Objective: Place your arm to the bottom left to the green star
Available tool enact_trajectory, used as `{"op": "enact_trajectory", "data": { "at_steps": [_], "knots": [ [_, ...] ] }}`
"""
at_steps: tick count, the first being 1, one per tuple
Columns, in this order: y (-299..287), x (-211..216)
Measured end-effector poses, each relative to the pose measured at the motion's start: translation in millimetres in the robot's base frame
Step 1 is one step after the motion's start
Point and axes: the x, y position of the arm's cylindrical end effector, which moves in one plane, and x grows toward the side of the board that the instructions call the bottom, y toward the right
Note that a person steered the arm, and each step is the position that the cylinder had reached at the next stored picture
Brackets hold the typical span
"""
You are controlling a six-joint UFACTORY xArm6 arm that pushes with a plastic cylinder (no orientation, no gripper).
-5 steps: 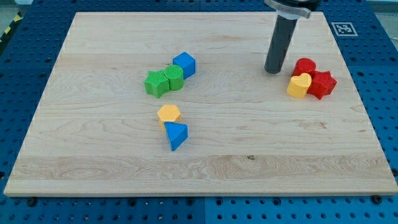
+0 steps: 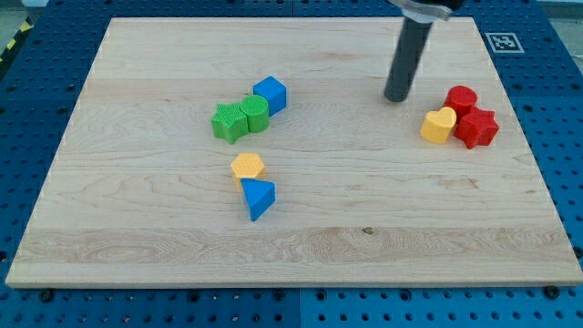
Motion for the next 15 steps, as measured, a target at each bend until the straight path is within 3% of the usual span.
{"op": "enact_trajectory", "data": {
  "at_steps": [3,5,6,7,11,13,15],
  "knots": [
    [-15.4,7.9],
    [-73.7,11.9],
    [-74.8,67.7],
    [-71.2,97.6],
    [-77.7,129.2],
    [-132.8,102.6],
    [-209.6,102.6]
  ]
}}
